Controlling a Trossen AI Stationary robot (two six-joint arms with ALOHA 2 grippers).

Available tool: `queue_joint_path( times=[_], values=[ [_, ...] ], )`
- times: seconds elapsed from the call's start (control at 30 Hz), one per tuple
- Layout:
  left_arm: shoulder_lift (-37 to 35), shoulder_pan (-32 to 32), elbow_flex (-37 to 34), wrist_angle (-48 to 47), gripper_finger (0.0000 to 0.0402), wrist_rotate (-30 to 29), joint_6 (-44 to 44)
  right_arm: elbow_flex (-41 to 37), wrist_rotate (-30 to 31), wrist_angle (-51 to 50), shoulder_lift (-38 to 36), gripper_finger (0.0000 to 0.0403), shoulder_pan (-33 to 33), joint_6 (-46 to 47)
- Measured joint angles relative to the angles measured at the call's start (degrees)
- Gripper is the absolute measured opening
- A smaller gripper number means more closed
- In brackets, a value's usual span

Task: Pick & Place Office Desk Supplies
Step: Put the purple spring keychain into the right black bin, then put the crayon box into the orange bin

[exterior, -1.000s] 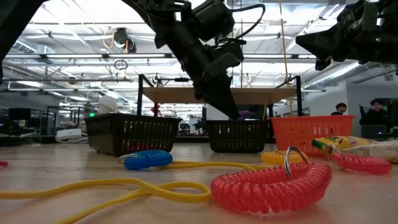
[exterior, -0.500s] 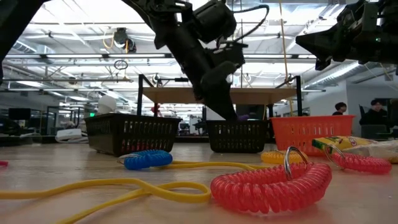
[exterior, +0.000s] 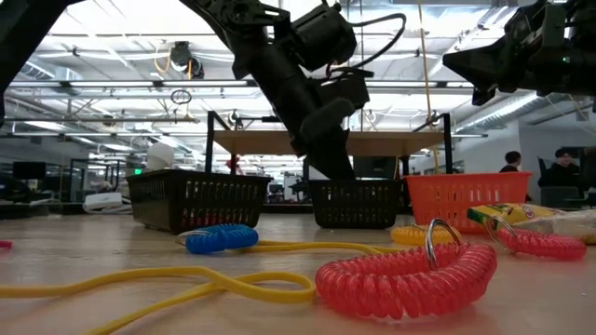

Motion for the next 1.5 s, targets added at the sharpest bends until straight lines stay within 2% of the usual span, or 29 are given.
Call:
queue_joint_path(
  times=[0.13,0.33,0.47,0.6,0.67,0.73,0.83,0.97,1.07,1.27,1.5],
  values=[
    [0.0,0.0,0.0,-1.0,0.0072,0.5,-0.3,0.0,0.0,-0.2,0.0,0.0004,0.0,0.0],
    [0.0,0.0,0.5,-2.1,0.0163,0.5,-0.3,0.0,0.0,-0.2,0.0,0.0004,0.0,0.0],
    [-1.7,-0.3,5.1,-7.9,0.0209,0.0,2.0,0.0,0.0,-0.2,0.0,0.0004,0.0,0.0],
    [-7.7,-1.9,10.5,-15.1,0.0224,-2.1,6.8,0.0,0.0,-0.2,0.0,0.0004,0.0,0.0],
    [-12.1,-2.9,10.9,-16.0,0.021,-3.6,9.8,0.0,0.0,0.2,0.0,0.0004,0.0,0.0],
    [-17.1,-3.5,10.3,-16.7,0.0177,-4.4,12.1,0.0,0.0,0.4,0.0,0.0004,0.0,0.0],
    [-25.0,-2.8,9.4,-18.7,0.0108,-4.1,13.7,0.0,0.0,0.6,0.0,0.0004,0.0,0.0],
    [-34.9,-0.8,6.4,-21.5,0.0017,-0.1,13.2,0.0,0.0,0.7,0.0,0.0004,0.0,0.2],
    [-42.7,1.2,1.7,-19.8,0.0013,2.4,12.5,0.0,0.0,0.7,0.0,0.0004,0.0,0.2],
    [-57.8,5.9,-12.9,-8.5,0.0004,6.3,7.9,0.0,0.0,0.7,0.0,0.0004,0.0,0.2],
    [-73.5,7.5,-29.8,-1.6,0.0004,3.5,8.0,0.0,0.0,0.7,0.0,0.0004,0.0,0.2]
  ],
)
